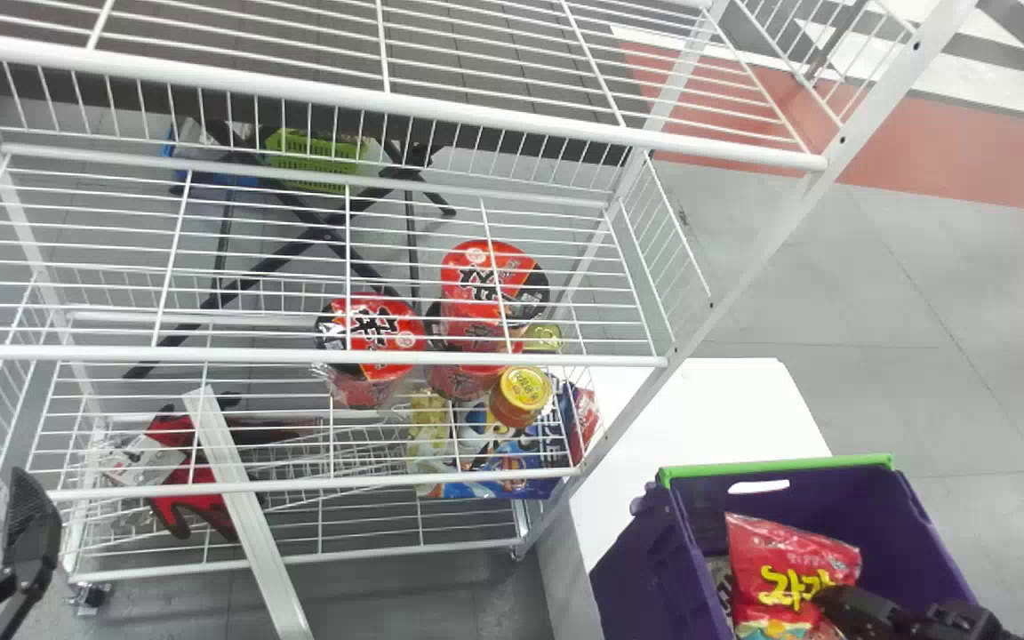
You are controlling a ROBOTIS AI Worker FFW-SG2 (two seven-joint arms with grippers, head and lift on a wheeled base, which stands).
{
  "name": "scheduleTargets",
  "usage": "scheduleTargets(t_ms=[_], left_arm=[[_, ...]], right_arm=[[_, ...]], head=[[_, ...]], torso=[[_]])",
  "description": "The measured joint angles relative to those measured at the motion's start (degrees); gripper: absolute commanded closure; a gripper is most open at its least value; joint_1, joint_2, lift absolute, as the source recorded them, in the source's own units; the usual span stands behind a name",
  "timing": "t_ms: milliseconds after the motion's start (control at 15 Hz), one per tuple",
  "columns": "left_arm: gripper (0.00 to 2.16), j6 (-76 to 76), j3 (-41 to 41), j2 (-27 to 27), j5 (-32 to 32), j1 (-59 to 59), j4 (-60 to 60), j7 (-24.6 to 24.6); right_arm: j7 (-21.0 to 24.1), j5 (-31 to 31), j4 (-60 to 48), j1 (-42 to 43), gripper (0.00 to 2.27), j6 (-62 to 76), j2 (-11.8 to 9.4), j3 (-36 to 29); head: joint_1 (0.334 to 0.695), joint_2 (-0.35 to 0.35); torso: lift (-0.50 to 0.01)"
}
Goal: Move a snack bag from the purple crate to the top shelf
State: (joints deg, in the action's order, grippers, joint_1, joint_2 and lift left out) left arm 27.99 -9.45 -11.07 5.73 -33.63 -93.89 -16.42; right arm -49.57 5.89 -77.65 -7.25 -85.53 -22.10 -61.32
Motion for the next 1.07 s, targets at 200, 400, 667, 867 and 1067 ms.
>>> scheduleTargets(t_ms=[200,400,667,867,1067], left_arm=[[0.08,0.0,-0.1,0.1,0.1,0.2,0.1,0.0],[0.08,-0.1,-0.1,0.2,0.1,0.3,0.1,0.0],[0.08,-0.2,-0.1,0.2,0.0,0.3,0.1,0.0],[0.08,-0.2,-0.2,0.1,0.0,0.2,-0.2,0.0],[0.08,-0.2,-0.3,0.0,-0.1,0.1,-0.3,0.0]], right_arm=[[0.0,0.0,0.0,-0.1,2.25,-0.2,-0.4,-0.6],[0.0,0.0,0.0,-0.1,2.25,-0.2,-0.7,-0.8],[0.0,0.1,0.0,-0.1,2.25,-0.6,-0.9,-0.8],[0.0,0.1,0.0,-0.1,2.25,-1.3,-1.2,-1.0],[0.0,0.2,0.0,-0.1,2.25,-2.3,-1.7,-1.4]], head=[[0.695,-0.35],[0.695,-0.35],[0.695,-0.35],[0.695,-0.35],[0.695,-0.35]], torso=[[-0.307],[-0.295],[-0.279],[-0.267],[-0.255]])
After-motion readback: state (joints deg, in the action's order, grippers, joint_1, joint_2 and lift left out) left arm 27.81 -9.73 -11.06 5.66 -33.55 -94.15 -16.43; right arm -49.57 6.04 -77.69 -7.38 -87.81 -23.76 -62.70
